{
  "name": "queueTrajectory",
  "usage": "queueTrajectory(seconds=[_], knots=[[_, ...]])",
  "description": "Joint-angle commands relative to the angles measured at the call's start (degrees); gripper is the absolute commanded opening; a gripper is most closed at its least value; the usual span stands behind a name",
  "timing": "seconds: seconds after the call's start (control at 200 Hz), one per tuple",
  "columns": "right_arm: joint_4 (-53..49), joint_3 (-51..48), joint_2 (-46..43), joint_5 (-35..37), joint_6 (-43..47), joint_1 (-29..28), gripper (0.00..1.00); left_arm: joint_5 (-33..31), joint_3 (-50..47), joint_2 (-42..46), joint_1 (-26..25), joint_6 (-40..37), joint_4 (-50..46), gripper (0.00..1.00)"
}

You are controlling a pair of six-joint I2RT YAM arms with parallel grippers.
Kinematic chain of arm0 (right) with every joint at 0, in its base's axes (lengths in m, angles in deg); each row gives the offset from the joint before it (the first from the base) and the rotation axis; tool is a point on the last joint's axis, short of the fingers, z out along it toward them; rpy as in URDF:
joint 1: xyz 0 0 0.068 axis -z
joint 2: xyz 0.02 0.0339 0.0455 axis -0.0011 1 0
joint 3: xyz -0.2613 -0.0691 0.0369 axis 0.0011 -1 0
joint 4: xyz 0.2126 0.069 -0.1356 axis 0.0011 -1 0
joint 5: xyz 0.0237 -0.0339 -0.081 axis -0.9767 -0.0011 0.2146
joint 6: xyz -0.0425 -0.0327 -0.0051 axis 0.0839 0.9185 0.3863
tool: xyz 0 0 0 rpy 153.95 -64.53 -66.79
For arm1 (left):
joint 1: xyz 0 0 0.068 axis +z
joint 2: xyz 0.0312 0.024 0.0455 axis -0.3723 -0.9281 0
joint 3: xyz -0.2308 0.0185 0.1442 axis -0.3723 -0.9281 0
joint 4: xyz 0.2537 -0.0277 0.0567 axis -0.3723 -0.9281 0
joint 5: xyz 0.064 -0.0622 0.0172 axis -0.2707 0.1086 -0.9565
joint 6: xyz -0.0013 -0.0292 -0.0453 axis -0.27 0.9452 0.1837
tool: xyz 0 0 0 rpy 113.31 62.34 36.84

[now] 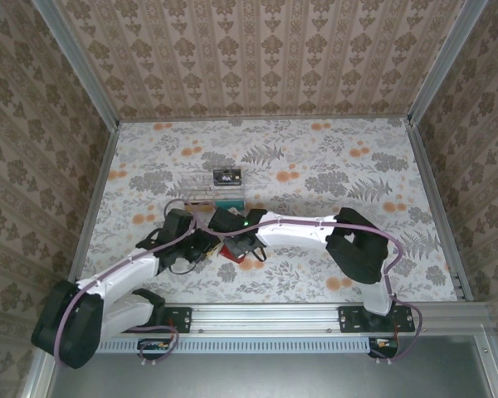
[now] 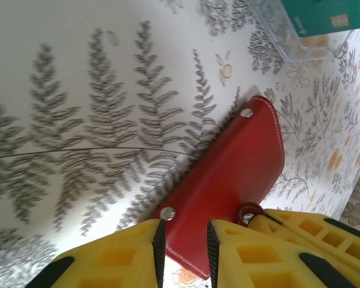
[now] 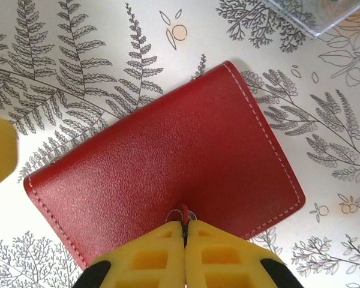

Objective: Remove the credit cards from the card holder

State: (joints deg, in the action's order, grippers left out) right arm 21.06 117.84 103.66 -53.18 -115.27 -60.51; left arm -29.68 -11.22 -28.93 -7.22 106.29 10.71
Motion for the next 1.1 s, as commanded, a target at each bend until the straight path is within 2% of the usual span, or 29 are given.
queueTrajectory(seconds=[0.0,0.195,0.635,0.785,0.92,1.09], knots=[[2.21,-1.91,-4.36,-0.65,0.90,0.00,0.00,0.69,3.14,-2.45,-1.35,-1.16,2.77,0.26],[3.71,-3.84,-7.38,-0.97,0.42,0.02,0.00,-0.23,5.65,-6.31,-2.74,-2.00,2.59,0.19],[9.74,-13.02,-16.96,-0.89,-0.46,0.76,0.00,-1.05,5.36,-9.57,-2.20,-3.36,2.19,0.17],[12.71,-14.39,-21.54,-2.55,-0.31,1.50,0.00,-1.67,7.14,-7.48,-1.78,-4.79,-1.24,0.25],[12.81,-12.16,-23.15,-5.88,1.59,1.93,0.00,-2.66,8.01,-4.17,-0.48,-5.79,-4.08,0.43],[12.09,-12.92,-22.82,-5.98,1.18,3.32,0.00,-3.35,8.22,-0.44,0.85,-6.98,-7.10,0.50]])
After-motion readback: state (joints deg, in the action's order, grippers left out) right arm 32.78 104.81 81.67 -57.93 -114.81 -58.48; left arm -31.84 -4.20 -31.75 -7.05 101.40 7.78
